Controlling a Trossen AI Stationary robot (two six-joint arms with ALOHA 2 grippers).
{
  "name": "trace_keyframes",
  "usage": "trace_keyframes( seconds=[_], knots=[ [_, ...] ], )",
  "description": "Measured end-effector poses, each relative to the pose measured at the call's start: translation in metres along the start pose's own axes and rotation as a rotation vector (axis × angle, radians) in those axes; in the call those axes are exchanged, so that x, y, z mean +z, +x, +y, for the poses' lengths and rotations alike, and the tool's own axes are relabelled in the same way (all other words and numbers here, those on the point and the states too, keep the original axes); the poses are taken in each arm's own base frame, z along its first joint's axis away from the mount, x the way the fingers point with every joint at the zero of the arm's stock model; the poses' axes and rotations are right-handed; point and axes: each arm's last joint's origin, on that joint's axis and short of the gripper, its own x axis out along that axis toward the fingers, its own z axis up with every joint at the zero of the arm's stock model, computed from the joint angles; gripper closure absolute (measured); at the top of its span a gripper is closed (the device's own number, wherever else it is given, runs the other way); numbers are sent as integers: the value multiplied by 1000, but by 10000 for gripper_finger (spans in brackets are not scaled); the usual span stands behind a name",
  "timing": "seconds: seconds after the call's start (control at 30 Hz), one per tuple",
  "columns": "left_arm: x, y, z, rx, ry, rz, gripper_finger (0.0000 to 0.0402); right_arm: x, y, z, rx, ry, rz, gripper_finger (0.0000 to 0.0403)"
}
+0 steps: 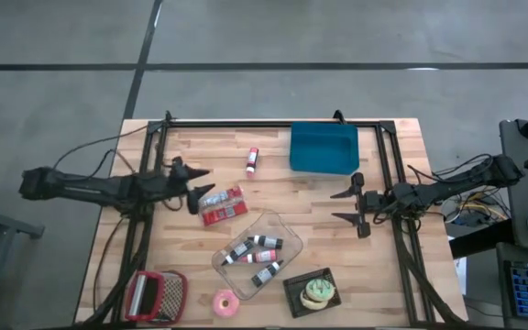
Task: Pick & Place Food Item
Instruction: Put the pink food coloring bottle into the transparent bin
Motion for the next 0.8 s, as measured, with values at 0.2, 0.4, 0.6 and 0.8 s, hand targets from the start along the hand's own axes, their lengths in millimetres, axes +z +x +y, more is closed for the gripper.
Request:
trace_keyframes(
  seconds=[0.2, 0.4, 0.6, 0.8],
  knots=[
    [22, 39, -4, 119, -1, 137, 142, 0, 0, 0, -13, 1, -1, 174],
    [47, 88, 11, 135, -89, 277, 142, 1, -1, -1, -24, 7, -10, 177],
    [63, 134, 41, 212, -163, 356, 142, 2, -1, -1, -26, 27, -12, 177],
    [72, 167, 48, -6, -223, 448, 142, 1, -1, -1, -26, 39, -11, 177]
  ],
)
